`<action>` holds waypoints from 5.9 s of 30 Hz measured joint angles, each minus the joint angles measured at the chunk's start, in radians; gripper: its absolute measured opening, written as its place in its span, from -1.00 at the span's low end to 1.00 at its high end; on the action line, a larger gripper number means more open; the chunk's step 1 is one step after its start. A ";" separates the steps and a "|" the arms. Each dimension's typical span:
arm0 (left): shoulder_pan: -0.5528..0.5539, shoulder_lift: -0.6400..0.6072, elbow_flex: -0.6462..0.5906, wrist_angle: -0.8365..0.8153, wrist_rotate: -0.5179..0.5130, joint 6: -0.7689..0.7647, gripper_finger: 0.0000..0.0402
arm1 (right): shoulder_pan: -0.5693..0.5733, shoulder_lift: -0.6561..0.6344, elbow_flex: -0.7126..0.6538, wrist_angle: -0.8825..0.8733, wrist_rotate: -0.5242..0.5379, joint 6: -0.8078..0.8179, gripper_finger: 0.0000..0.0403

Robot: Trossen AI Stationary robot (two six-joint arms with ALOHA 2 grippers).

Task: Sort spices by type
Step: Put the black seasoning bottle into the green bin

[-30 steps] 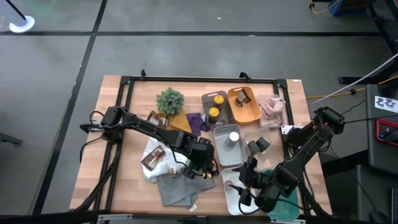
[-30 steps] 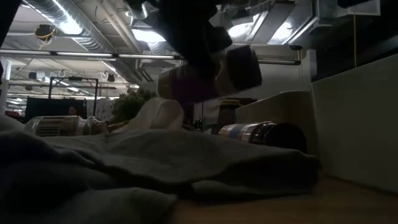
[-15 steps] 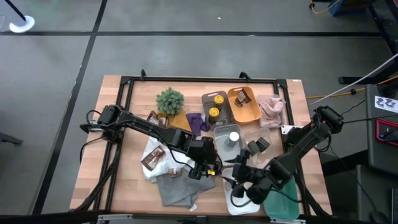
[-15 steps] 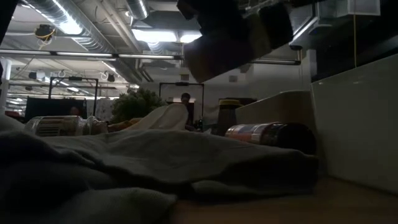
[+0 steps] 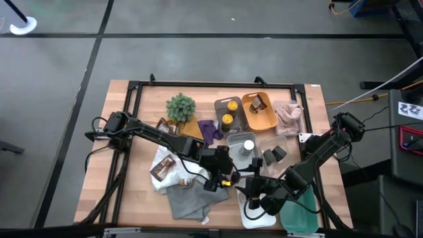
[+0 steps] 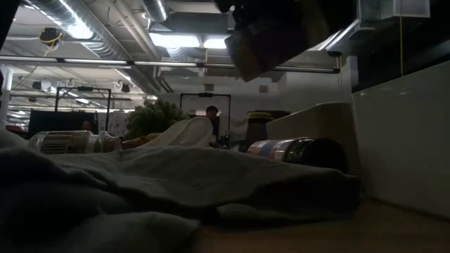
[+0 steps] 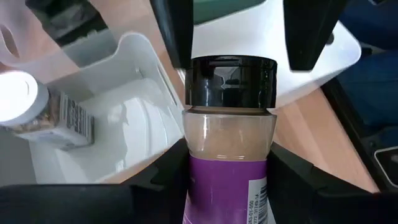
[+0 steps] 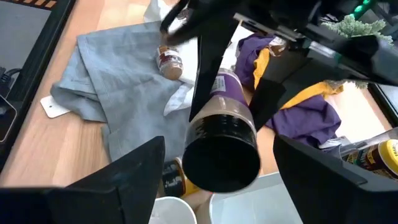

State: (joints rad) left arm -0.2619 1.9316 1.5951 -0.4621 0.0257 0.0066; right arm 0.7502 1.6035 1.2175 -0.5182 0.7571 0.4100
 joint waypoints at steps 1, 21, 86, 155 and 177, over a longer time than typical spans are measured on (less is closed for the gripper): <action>0.000 0.000 0.000 0.007 0.000 0.001 -0.22 | 0.000 0.000 0.000 -0.001 0.000 -0.002 0.48; 0.000 0.000 0.000 0.133 0.056 -0.006 -0.21 | 0.000 0.000 0.000 -0.003 0.015 -0.027 0.48; 0.002 0.000 0.001 -0.025 0.056 -0.005 0.24 | 0.237 0.000 0.305 -0.960 -0.769 1.025 0.08; 0.037 0.019 -0.186 0.110 -0.031 0.506 0.24 | 0.441 0.000 0.042 -0.678 -0.898 1.389 0.41; 0.089 0.141 -0.195 0.184 -0.037 0.570 0.24 | 0.441 0.000 0.055 -0.650 -0.880 1.393 0.41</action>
State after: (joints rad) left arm -0.1726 2.0721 1.3997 -0.2781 -0.0109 0.5763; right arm 1.1908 1.6039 1.2728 -1.1682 -0.1230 1.8031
